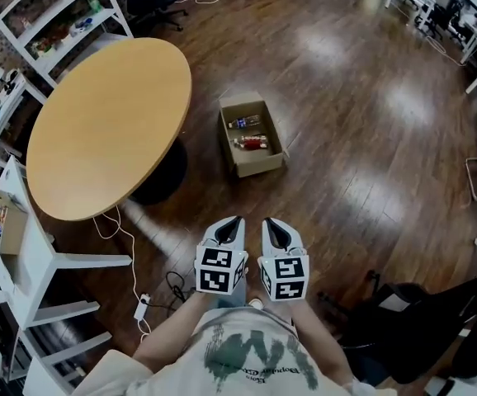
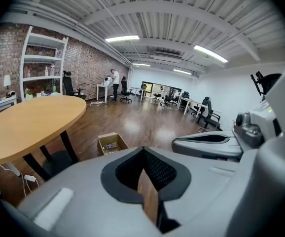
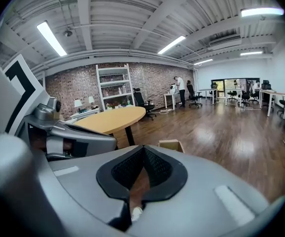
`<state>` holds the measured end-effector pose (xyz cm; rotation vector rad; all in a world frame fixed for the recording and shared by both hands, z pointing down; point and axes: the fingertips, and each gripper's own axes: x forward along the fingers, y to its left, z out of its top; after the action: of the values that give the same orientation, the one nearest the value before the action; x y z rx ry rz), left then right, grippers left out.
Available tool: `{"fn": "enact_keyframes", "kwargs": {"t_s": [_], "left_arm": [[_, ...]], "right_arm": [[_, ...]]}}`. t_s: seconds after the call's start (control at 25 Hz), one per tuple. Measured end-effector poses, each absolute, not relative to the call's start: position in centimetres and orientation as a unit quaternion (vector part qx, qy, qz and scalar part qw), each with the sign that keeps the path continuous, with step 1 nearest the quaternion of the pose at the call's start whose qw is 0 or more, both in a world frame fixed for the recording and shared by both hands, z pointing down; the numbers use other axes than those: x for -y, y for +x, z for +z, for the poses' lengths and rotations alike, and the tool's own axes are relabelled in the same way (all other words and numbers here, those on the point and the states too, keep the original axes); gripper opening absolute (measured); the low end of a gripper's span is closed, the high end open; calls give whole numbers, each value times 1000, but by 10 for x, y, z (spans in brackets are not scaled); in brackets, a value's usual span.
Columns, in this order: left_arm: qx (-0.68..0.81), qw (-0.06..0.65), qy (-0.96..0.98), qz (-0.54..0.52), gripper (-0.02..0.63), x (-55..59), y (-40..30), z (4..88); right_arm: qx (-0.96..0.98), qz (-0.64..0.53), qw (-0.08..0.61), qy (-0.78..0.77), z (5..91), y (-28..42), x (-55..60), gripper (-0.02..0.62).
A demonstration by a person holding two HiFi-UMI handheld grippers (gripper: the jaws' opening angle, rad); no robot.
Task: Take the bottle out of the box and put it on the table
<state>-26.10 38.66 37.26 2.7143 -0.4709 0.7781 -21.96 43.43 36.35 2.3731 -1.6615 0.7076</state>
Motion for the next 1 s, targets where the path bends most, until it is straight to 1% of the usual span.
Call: {"fn": "enact_keyframes", "kwargs": {"t_s": [0.44, 0.68, 1.0], "left_arm": [[132, 147, 935, 294, 0, -295, -202, 384], [130, 156, 935, 292, 0, -249, -183, 384], [131, 172, 938, 272, 0, -212, -168, 382]], "right_arm": [[555, 259, 82, 787, 371, -173, -335, 0], [564, 255, 92, 780, 367, -155, -284, 0], [568, 247, 113, 777, 366, -140, -249, 0]]}}
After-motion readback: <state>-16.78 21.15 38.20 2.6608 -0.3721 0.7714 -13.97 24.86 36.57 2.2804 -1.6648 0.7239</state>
